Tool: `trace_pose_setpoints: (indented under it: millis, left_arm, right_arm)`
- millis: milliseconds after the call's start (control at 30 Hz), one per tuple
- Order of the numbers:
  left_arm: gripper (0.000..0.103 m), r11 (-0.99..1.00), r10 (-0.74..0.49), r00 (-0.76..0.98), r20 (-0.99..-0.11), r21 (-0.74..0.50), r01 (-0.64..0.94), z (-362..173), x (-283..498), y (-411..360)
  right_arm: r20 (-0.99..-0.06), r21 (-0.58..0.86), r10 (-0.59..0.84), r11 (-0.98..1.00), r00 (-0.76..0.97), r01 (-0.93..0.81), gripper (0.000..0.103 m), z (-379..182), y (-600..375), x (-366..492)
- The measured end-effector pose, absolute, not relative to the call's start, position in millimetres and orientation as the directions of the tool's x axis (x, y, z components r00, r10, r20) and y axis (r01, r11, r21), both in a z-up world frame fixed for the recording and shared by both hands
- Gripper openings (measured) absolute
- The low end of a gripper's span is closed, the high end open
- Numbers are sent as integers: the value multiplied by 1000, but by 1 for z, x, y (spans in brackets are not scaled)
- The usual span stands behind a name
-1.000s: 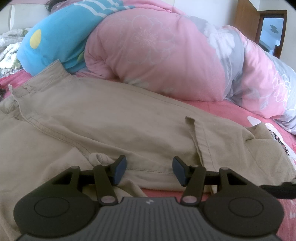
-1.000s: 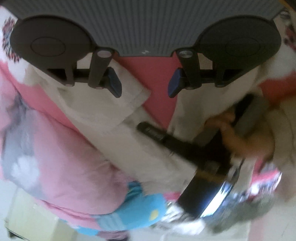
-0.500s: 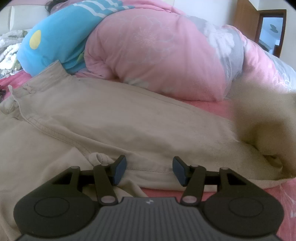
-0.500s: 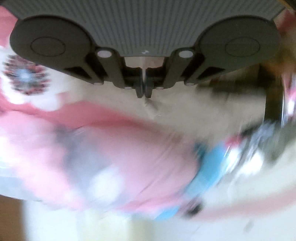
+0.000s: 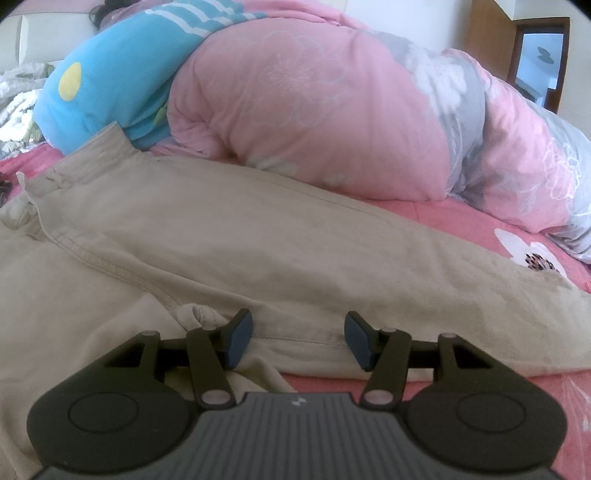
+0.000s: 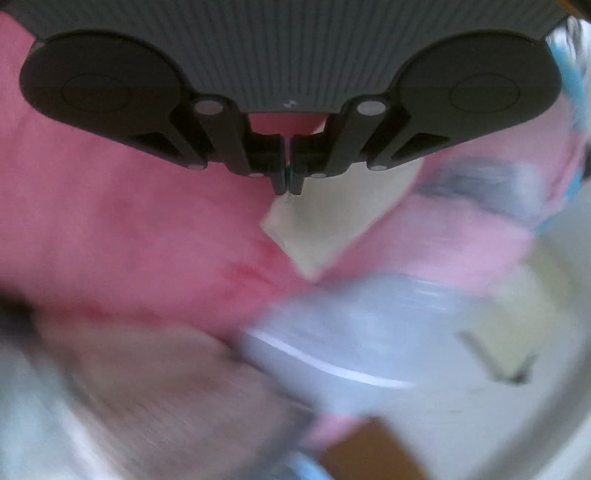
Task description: Fold clothes
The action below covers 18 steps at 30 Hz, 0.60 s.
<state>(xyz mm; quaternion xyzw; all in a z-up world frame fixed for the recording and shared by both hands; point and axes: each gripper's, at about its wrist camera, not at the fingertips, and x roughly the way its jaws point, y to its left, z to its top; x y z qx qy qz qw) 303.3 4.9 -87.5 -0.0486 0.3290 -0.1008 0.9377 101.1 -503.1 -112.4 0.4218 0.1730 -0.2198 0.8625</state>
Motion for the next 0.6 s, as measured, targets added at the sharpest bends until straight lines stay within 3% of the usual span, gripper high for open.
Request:
trace_pose_setpoints:
  millis: [100, 200, 400, 600]
  left_arm:
    - [57, 976, -218, 763, -608, -152, 157, -87, 304, 4]
    - [57, 975, -221, 763, -607, -157, 157, -86, 303, 4]
    - [57, 974, -224, 762, -608, -162, 157, -85, 303, 5]
    - [57, 973, -227, 761, -608, -166, 158, -86, 304, 5]
  right_arm:
    - [-488, 720, -203, 457, 849, 522, 0, -128, -514, 92]
    - [-472, 698, -221, 497, 853, 515, 0, -119, -506, 94]
    - [-377, 715, -250, 533, 892, 452, 0, -91, -506, 79]
    - [-531, 654, -226, 504, 817, 564, 0, -110, -514, 82]
